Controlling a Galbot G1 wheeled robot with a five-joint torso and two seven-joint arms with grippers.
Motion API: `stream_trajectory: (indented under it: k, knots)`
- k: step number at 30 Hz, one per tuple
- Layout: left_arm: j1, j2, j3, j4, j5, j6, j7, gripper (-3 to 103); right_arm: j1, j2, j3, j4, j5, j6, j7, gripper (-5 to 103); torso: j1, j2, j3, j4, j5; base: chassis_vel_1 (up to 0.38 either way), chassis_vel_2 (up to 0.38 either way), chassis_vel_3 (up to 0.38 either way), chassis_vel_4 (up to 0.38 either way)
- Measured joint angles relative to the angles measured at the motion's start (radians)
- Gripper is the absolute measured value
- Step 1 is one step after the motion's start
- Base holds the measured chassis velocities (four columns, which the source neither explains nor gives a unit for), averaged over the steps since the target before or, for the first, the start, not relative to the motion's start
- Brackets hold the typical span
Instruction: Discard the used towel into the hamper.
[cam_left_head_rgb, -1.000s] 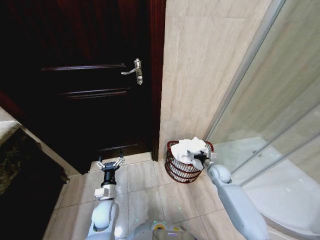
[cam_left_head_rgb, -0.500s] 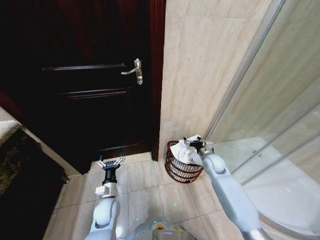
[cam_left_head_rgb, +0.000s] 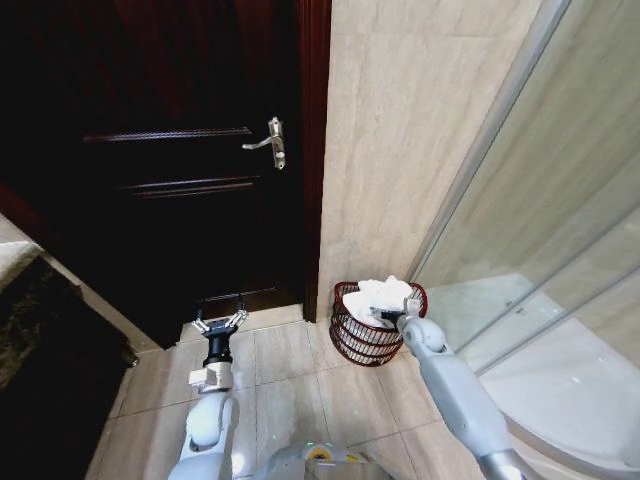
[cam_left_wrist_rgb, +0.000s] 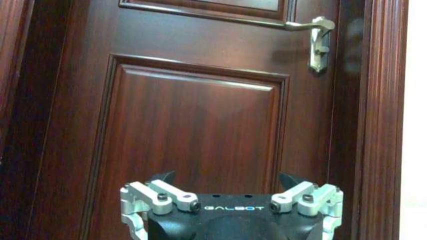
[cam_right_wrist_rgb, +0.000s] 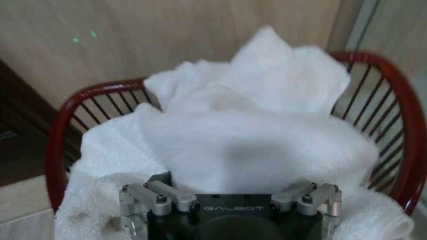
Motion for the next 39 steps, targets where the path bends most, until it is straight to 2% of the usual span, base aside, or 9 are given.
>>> stream_trajectory:
  k: [5, 13, 20, 23, 29, 33, 39]
  knots:
    - [0.000, 0.000, -0.001, 0.000, -0.004, 0.000, 0.000, 100, 0.042, 0.007, 0.006, -0.069, 0.027, -0.035, -0.013, 100, 0.000, 0.000, 0.000, 0.0000, -0.0001, 0.000, 0.000, 0.000, 0.000]
    - [0.007, 0.000, -0.003, -0.008, -0.007, -0.001, -0.001, 100, 0.077, 0.025, 0.003, -0.111, 0.004, -0.029, -0.017, 100, 0.000, 0.000, 0.000, 0.0000, 0.0002, 0.000, 0.000, 0.000, 0.000]
    - [0.000, 0.000, -0.001, -0.014, -0.009, -0.001, -0.001, 100, -0.022, -0.037, 0.018, 0.113, 0.026, -0.010, 0.026, 100, 0.000, 0.000, 0.000, -0.0003, 0.0001, 0.000, 0.000, 0.000, 0.000]
    - [-0.004, 0.000, 0.012, -0.014, -0.004, -0.001, 0.001, 100, -0.080, -0.070, 0.025, 0.241, 0.023, 0.010, 0.075, 100, 0.000, 0.000, 0.000, -0.0006, 0.0001, 0.000, 0.000, 0.000, 0.000]
    - [-0.002, 0.000, 0.019, -0.016, 0.004, -0.002, 0.003, 100, -0.069, -0.117, 0.013, 0.341, 0.064, -0.012, 0.133, 100, 0.000, 0.000, 0.000, -0.0002, 0.0000, 0.000, 0.000, 0.000, 0.000]
    - [0.003, 0.000, 0.019, -0.017, 0.007, -0.006, 0.003, 100, 0.011, -0.134, -0.013, 0.302, 0.114, -0.033, 0.136, 100, 0.000, 0.000, 0.000, 0.0000, -0.0004, 0.000, 0.000, 0.000, 0.000]
    - [0.008, 0.000, 0.013, -0.020, 0.017, -0.008, 0.003, 100, 0.149, -0.109, -0.090, 0.100, 0.143, -0.035, 0.101, 100, 0.000, 0.000, 0.000, 0.0003, 0.0000, 0.000, 0.000, 0.000, 0.000]
